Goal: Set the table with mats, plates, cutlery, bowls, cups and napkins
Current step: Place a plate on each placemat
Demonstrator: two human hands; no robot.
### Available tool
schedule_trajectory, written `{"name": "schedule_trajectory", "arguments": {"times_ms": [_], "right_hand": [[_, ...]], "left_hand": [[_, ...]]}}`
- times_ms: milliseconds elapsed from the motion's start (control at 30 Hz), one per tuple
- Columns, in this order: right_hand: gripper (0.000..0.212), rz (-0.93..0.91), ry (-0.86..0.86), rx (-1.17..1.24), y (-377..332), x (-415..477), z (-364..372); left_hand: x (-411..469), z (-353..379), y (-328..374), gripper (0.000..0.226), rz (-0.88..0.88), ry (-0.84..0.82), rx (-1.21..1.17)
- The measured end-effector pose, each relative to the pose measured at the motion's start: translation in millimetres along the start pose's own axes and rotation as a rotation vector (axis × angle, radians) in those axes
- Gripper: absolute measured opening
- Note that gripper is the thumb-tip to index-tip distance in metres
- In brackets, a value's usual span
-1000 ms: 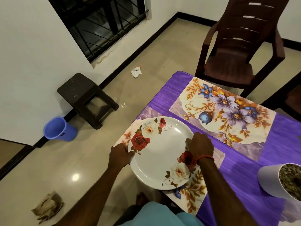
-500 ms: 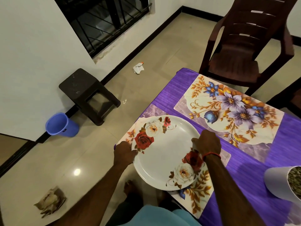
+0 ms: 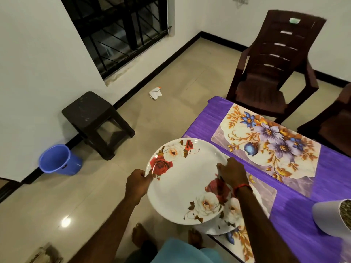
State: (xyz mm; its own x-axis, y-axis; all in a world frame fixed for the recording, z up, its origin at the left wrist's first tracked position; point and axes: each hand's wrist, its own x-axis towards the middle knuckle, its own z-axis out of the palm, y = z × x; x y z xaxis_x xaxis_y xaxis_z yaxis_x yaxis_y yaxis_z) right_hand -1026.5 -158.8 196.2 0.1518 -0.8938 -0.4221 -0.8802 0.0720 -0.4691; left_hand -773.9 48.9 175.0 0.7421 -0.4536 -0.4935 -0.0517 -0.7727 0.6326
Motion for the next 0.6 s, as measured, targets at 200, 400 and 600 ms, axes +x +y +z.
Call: {"name": "schedule_trajectory", "arguments": {"times_ms": [200,400,600], "right_hand": [[0.021,-0.099,0.002,0.001,-80,-17,55],[0.022,-0.243,0.068,-0.044,-159,-38,114],[0.026,-0.243,0.053,0.026,-218,-47,140]], "left_hand": [[47,-80,-32,0.031,0.056,0.064,0.086],[81,-162,-69,0.03,0.091,0.142,0.123],[109,-215,-92,0.031,0.125,0.191,0.079]]}}
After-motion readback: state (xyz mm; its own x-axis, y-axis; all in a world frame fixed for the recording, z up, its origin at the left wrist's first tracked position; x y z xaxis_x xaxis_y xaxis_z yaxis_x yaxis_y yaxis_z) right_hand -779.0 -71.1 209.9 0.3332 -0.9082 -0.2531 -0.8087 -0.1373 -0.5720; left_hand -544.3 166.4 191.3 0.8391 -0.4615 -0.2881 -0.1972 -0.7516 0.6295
